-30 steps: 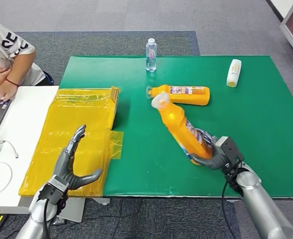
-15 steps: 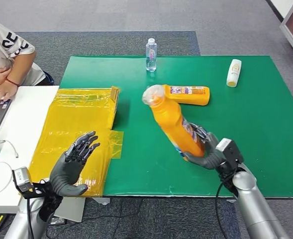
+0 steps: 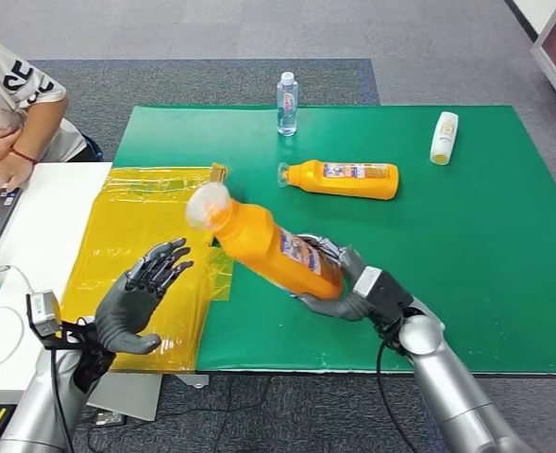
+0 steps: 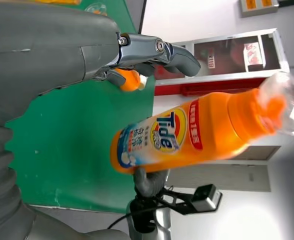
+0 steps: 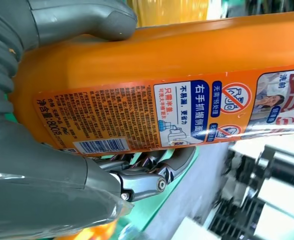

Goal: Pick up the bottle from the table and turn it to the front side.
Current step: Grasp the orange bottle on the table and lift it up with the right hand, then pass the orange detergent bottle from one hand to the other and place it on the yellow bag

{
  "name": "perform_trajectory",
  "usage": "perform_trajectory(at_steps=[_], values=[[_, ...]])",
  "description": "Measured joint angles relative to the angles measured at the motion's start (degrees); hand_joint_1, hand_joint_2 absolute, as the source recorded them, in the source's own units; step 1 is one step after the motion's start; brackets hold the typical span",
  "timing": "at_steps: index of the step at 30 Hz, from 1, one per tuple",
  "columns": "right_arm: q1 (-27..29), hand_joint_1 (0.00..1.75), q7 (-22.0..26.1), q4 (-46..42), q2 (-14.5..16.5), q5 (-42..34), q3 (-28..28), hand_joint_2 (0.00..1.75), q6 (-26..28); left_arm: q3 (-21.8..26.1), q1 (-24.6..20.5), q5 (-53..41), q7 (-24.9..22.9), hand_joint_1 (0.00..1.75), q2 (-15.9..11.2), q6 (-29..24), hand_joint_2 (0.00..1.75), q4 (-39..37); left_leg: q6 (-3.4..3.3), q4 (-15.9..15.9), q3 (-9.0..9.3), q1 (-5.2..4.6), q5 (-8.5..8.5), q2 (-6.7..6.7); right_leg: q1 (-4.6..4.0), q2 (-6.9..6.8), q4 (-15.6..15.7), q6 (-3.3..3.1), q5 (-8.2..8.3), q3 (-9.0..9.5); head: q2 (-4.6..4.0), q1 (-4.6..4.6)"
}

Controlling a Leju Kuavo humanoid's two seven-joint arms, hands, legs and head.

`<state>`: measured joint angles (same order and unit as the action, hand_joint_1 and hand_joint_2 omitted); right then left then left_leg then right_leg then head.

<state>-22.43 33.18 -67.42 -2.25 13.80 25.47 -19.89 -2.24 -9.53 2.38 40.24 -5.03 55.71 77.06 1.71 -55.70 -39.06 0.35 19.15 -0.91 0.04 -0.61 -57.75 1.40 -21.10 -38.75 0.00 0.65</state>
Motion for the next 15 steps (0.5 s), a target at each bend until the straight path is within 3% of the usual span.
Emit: perform_trajectory(at_steps=[15], values=[[2.1, 1.75, 3.3, -4.8, 0.3, 0.3, 7.5, 1.75, 0.9, -0.3, -3.6, 0.5, 0.0, 0.0, -4.0, -0.8, 1.75, -2.9, 0.02, 0.0, -0.06, 0.0, -0.02, -0.01, -0.01, 0.02, 0.0, -0.03, 0.01, -0.09, 0.0, 0.0]])
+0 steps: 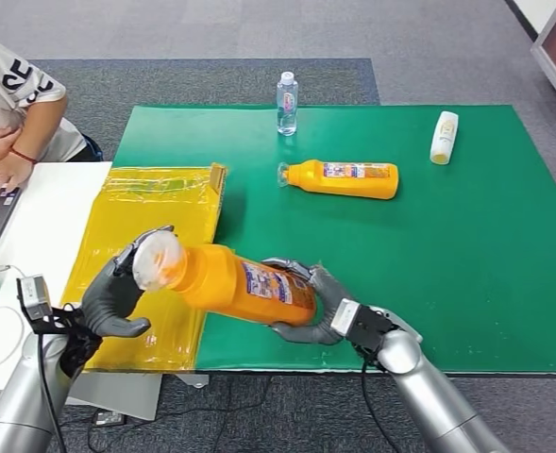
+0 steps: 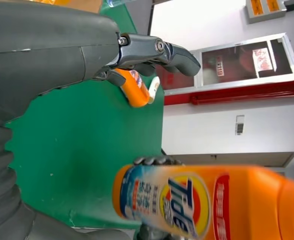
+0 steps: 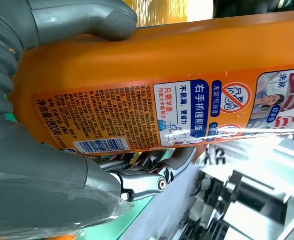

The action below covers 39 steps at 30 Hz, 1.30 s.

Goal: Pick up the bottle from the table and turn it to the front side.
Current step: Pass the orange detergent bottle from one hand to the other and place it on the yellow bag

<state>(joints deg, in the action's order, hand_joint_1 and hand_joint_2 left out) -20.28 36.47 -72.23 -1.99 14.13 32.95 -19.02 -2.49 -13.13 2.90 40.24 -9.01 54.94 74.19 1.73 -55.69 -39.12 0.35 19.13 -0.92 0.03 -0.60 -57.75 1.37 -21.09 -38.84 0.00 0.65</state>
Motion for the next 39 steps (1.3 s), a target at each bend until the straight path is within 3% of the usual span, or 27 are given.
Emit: perform_trajectory(at_steps=[8, 18, 28, 39], values=[[-0.2, 1.75, -0.2, -0.7, 0.1, 1.3, 2.9, 1.75, 0.9, -0.6, -2.1, -0.2, 0.0, 0.0, -0.9, 1.3, 1.75, -1.2, 0.0, 0.0, 0.0, 0.0, -0.02, 0.0, 0.0, 0.0, 0.0, -0.01, 0.04, 0.0, 0.0, 0.01], [-3.2, 1.75, -3.3, 2.9, 2.5, 4.5, 7.1, 1.75, 6.4, -6.9, -5.6, -0.8, 0.0, 0.0, -1.8, 1.8, 1.75, -1.6, 0.02, 0.0, -0.01, 0.0, -0.05, 0.0, 0.0, 0.0, 0.0, -0.02, 0.05, -0.01, 0.0, 0.0], [-5.7, 1.75, -4.5, 8.4, 4.6, 3.4, 7.2, 1.75, 8.7, -12.1, -6.9, -0.7, 0.0, 0.0, -3.6, 0.7, 1.75, -1.6, 0.03, 0.0, -0.03, 0.0, -0.07, 0.0, 0.0, 0.0, 0.0, -0.02, 0.05, -0.02, 0.0, -0.01], [-5.7, 1.75, -5.6, 10.8, 5.5, 4.7, 6.5, 1.75, 11.2, -13.0, -5.9, -0.6, 0.0, 0.0, -5.2, -1.3, 1.75, -1.3, 0.03, 0.0, -0.06, 0.0, -0.06, 0.0, -0.01, 0.0, 0.0, -0.03, 0.05, -0.05, 0.0, 0.01]])
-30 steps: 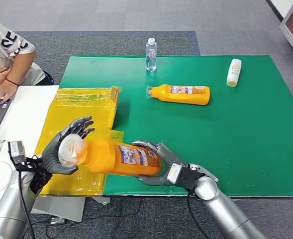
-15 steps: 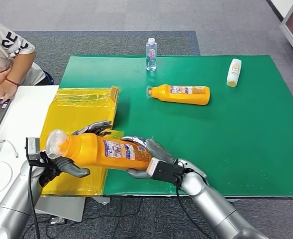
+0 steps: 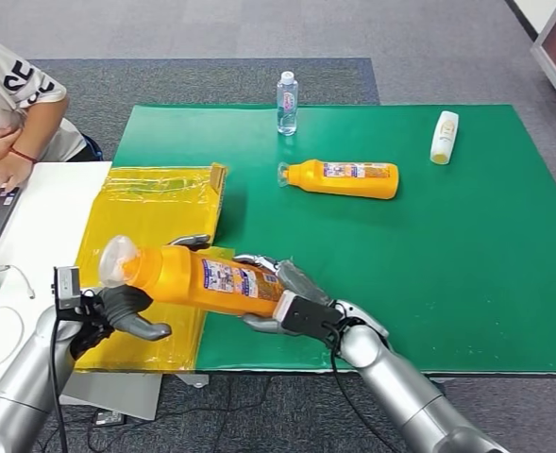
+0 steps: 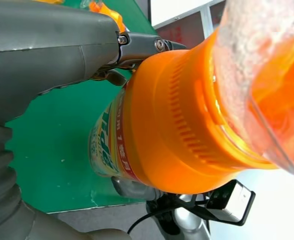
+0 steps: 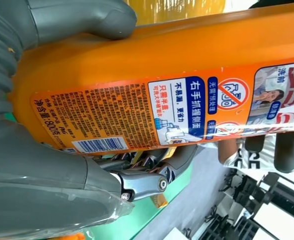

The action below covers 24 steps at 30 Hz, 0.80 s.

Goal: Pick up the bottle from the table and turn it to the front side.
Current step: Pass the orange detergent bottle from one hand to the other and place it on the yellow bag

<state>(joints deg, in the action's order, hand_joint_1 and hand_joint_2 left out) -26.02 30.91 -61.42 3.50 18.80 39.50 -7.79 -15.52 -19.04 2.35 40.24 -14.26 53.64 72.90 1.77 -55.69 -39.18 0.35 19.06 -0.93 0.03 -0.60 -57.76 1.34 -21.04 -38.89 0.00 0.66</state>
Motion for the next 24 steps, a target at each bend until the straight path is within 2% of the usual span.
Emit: perform_trajectory(at_steps=[12, 24], values=[[2.1, 1.75, -2.5, -1.9, 1.1, 7.5, -0.1, 1.75, 5.6, 0.9, 1.7, 0.1, 0.0, 0.0, 0.4, -2.2, 1.75, 2.4, 0.01, 0.0, -0.02, 0.0, 0.02, 0.0, 0.0, 0.0, 0.0, -0.01, -0.02, -0.04, 0.0, -0.01], [4.3, 1.75, -3.1, -2.2, 2.7, 9.1, -0.1, 1.75, 5.1, 2.8, 2.3, -0.1, 0.0, 0.0, 4.3, -1.5, 1.75, 4.6, 0.0, 0.0, -0.01, 0.0, 0.01, 0.0, 0.0, 0.0, 0.0, 0.0, 0.01, -0.02, 0.0, -0.01]])
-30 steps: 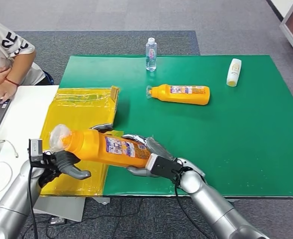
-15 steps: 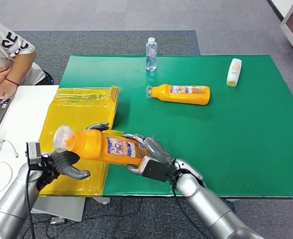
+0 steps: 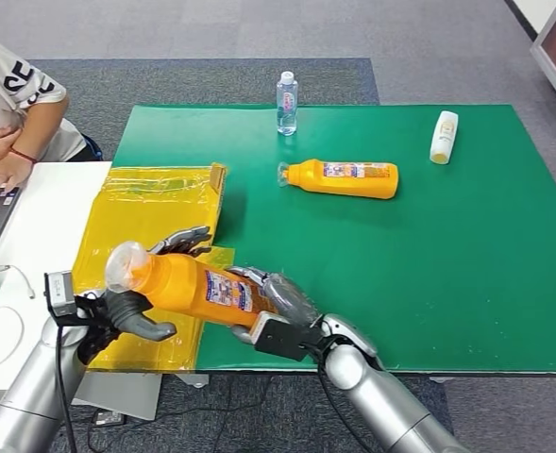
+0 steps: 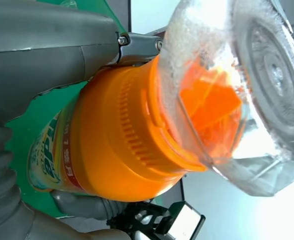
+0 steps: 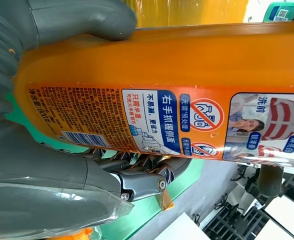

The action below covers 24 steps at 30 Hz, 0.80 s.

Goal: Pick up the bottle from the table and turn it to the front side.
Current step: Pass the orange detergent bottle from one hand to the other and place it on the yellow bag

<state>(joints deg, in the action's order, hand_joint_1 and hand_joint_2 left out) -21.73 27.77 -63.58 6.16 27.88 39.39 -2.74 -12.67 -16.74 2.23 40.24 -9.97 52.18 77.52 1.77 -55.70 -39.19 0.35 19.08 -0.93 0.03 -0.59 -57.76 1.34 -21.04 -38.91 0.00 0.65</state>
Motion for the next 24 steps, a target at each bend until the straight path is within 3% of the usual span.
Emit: perform_trajectory(at_steps=[12, 13, 16, 17, 24], values=[[-0.1, 1.75, 0.0, 0.1, 0.9, 0.3, 0.1, 1.75, -0.3, 0.3, -1.0, 0.0, 0.0, 0.0, 1.0, 0.4, 1.75, 0.3, 0.01, 0.0, -0.02, 0.0, -0.02, 0.0, -0.01, 0.0, 0.0, 0.0, 0.0, -0.02, 0.0, -0.01], [-0.1, 1.75, 0.0, 0.1, 0.9, 0.3, 0.2, 1.75, -0.3, 0.3, -1.2, 0.0, 0.0, 0.13, 1.0, 0.5, 1.75, 0.3, 0.01, 0.0, -0.02, 0.0, -0.02, 0.0, 0.0, 0.0, 0.0, 0.0, 0.0, -0.02, 0.0, 0.0], [-0.2, 1.75, 0.1, 0.2, 1.0, 0.4, 0.2, 1.75, -0.3, 0.3, -1.5, 0.0, 0.0, 1.44, 1.0, 1.1, 1.75, 0.3, 0.01, 0.0, -0.03, 0.0, -0.02, 0.0, 0.0, 0.0, 0.0, 0.0, 0.0, -0.02, 0.0, 0.0], [-0.2, 1.75, 0.1, 0.2, 1.0, 0.4, 0.3, 1.75, -0.3, 0.2, -1.5, 0.0, 0.0, 1.75, 1.0, 1.3, 1.75, 0.3, 0.01, 0.0, -0.03, 0.0, -0.02, 0.0, 0.0, 0.0, 0.0, 0.0, 0.0, -0.02, 0.0, 0.0], [-0.2, 1.75, 0.3, 0.2, 1.0, 0.6, 0.4, 1.75, 0.1, 0.1, -1.5, 0.1, 0.0, 1.75, 0.5, 2.1, 1.75, 0.2, 0.01, 0.0, -0.04, 0.0, -0.01, 0.0, -0.01, 0.0, 0.0, 0.0, 0.0, -0.04, 0.0, 0.0]])
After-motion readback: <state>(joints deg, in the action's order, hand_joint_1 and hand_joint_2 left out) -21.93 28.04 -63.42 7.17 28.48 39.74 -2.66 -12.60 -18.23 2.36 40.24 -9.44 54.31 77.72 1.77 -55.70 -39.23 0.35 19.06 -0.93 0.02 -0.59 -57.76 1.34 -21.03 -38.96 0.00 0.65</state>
